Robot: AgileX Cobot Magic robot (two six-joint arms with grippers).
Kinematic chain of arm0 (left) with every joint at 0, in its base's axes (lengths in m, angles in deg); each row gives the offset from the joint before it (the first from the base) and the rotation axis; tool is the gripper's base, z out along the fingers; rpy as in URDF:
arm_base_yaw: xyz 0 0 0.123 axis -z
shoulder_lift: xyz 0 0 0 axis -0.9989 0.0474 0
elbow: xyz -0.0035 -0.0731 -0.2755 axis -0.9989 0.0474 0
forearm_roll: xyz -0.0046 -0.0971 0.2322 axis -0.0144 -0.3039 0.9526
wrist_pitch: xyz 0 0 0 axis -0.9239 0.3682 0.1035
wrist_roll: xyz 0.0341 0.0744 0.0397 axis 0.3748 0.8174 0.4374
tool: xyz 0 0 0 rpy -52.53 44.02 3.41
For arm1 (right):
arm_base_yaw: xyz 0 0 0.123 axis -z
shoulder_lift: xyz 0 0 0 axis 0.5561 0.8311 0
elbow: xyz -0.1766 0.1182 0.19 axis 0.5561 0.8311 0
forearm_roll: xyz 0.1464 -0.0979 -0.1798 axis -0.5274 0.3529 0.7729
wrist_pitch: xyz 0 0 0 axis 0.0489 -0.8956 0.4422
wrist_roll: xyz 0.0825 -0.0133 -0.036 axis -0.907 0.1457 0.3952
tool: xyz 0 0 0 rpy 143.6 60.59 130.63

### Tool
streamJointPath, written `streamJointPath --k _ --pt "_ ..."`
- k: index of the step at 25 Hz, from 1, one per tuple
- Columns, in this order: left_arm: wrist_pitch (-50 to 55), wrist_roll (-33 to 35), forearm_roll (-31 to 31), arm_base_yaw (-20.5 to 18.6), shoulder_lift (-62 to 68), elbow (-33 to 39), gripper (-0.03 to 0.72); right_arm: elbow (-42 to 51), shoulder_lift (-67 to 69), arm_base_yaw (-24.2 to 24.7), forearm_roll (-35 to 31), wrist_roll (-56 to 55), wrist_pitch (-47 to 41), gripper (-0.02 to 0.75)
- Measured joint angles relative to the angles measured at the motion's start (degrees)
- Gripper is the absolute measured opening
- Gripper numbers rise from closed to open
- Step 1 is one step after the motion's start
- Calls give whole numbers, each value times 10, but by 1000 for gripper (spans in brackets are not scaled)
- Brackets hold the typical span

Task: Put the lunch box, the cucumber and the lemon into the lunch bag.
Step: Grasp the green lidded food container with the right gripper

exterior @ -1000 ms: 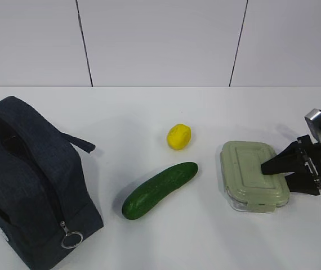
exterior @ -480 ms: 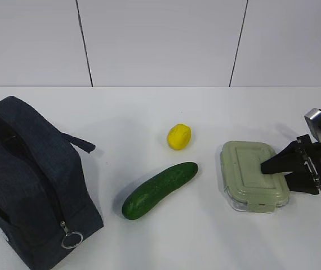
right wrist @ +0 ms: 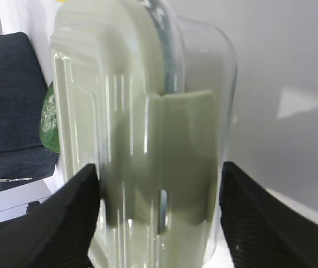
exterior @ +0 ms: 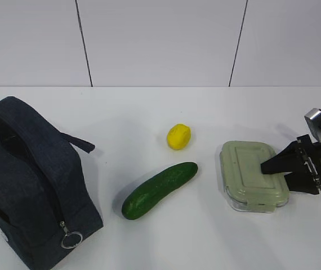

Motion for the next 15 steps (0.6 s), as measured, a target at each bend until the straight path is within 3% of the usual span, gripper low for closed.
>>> streamJointPath --k 15 --pt "0 0 0 0 0 0 242 0 0 0 2 0 0 510"
